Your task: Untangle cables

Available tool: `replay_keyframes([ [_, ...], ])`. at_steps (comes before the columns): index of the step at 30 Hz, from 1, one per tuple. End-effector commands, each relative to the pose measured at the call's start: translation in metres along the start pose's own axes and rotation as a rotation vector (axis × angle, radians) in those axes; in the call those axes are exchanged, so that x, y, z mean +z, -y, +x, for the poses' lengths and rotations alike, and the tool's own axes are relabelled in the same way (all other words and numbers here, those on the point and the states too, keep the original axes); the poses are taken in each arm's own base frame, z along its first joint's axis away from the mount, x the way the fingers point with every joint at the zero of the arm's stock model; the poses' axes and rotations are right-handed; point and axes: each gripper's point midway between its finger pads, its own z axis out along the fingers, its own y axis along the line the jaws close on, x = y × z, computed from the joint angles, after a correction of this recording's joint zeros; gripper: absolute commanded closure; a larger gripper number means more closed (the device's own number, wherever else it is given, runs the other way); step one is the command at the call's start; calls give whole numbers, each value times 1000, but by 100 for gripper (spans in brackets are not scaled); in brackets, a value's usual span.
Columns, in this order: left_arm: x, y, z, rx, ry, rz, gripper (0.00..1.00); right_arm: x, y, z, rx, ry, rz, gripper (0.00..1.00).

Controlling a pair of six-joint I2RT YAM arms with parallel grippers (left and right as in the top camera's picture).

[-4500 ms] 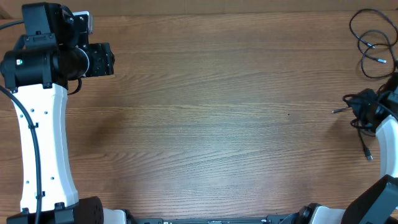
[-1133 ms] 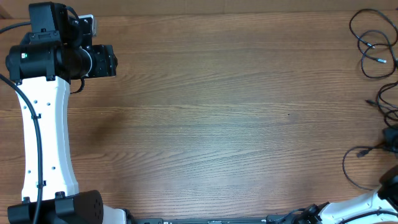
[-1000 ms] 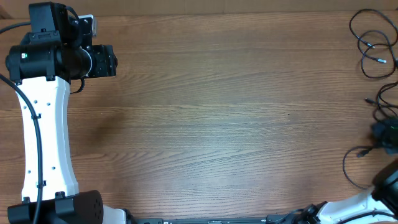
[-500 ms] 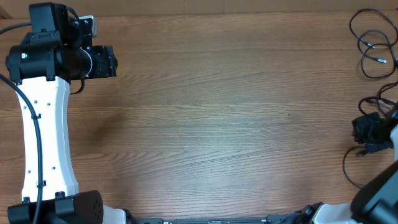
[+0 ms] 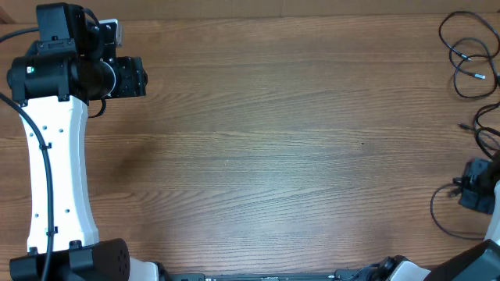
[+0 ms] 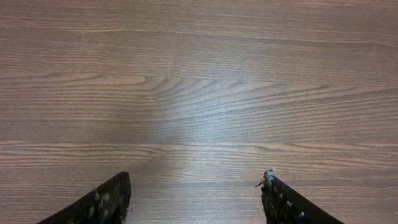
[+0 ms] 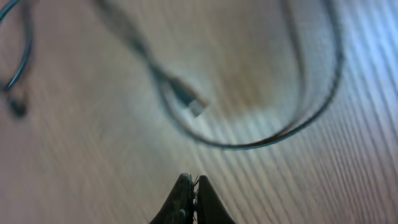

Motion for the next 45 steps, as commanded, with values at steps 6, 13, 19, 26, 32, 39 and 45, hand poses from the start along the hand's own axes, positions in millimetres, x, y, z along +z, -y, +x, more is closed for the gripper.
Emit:
replay_keyframes([
  [6,2,0,3,13,-14,10,34,7,76,-33,529,133,257,96],
  [13,2,0,1,15,-6,10,34,2,111,-55,660,207,356,96],
  [19,2,0,-1,16,1,9,33,19,122,-66,737,219,339,96],
  [26,2,0,-1,16,2,10,33,49,137,-65,733,240,321,96],
  [32,2,0,1,15,-5,11,33,66,135,-67,713,255,270,96],
  [39,2,11,2,13,-10,74,33,83,121,-77,620,257,224,96],
  [45,2,12,2,13,-8,82,35,104,119,-68,610,206,253,96],
])
